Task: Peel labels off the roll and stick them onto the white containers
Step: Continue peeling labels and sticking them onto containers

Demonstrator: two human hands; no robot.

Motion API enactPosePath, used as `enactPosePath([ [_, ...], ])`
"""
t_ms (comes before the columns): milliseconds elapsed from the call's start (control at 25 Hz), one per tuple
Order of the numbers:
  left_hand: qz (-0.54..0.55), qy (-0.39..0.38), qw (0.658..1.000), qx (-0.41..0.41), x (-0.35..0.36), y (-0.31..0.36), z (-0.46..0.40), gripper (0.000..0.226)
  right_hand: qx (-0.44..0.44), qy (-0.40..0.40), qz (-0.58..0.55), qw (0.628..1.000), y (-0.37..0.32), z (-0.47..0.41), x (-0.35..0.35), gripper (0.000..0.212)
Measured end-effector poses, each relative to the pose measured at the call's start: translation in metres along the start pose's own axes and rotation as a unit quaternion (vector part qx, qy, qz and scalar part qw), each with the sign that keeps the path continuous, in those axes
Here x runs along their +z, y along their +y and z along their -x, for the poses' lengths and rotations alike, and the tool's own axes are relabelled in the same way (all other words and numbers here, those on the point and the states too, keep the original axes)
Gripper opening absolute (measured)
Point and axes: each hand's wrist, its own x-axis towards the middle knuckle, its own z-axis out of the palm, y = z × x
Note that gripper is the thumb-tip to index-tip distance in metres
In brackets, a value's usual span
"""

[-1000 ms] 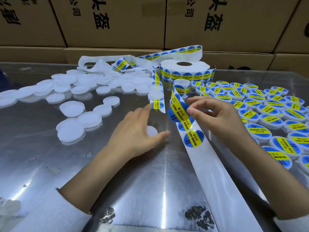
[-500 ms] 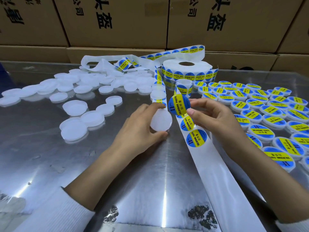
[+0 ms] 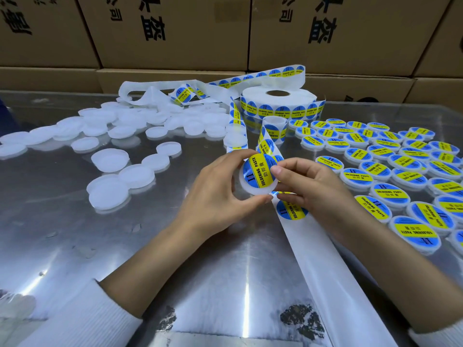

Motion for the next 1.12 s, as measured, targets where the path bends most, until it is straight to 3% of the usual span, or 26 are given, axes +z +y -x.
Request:
enactPosePath([
  [800, 0.026, 0.027, 0.999, 0.003, 0.001, 0.01, 0.001, 0.059, -0.011, 0.024, -0.014, 1.0, -0.003, 0.0, 0.004, 0.016],
  [1120, 0.02, 0.039, 0.999, 0.001, 0.002, 0.012, 0.0, 0.057, -0.044, 0.029, -0.014, 0.999, -0.002, 0.001, 0.006, 0.009],
])
